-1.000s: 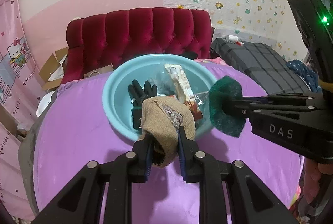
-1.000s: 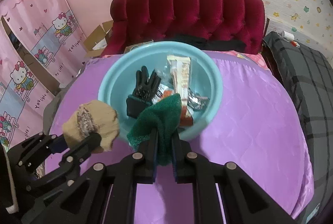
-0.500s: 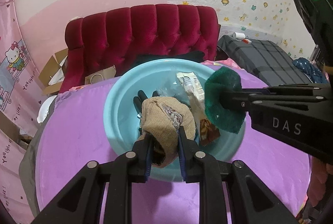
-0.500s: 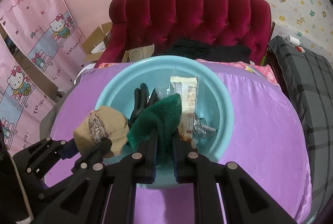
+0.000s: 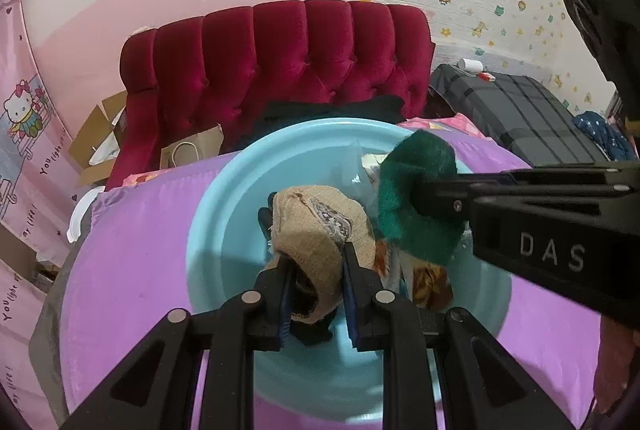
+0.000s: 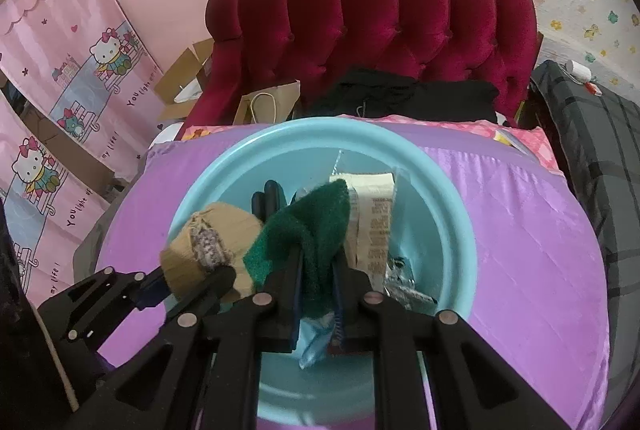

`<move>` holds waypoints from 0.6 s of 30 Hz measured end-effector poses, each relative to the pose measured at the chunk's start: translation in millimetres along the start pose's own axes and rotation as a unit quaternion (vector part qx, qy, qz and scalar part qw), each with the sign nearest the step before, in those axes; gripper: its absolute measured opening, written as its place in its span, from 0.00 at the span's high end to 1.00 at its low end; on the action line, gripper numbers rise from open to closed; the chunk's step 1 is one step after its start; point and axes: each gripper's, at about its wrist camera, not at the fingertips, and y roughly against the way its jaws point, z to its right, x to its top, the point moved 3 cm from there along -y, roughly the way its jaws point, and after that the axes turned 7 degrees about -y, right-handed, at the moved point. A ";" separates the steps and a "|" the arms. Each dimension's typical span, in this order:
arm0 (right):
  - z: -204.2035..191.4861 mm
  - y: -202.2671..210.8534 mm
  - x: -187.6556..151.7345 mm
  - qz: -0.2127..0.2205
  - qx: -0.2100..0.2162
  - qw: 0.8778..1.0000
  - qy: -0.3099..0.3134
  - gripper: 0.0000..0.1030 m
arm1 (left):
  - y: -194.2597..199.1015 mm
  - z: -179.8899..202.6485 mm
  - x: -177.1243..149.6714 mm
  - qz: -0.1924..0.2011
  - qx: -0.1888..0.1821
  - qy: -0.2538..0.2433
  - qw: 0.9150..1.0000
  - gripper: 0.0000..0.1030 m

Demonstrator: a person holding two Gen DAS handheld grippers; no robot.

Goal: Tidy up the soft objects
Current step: 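Carry the beige sock and green scouring pad with both tools over the basin, then open both tools to drop the sock and scouring pad into the basin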

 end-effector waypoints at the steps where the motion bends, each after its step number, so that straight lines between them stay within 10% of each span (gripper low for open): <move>1: -0.6 -3.8 1.5 -0.003 0.001 1.000 0.001 0.86 | -4.2 -0.6 1.0 -0.001 0.001 0.001 1.000 0.78; 13: 0.3 -23.4 6.4 -0.020 -0.007 1.000 0.008 0.60 | -24.8 -6.2 7.2 -0.011 0.005 0.005 1.000 0.71; 18: 3.9 -19.7 7.7 -0.015 -0.017 1.000 0.000 0.35 | -25.5 -8.0 7.2 -0.017 0.022 0.011 1.000 0.11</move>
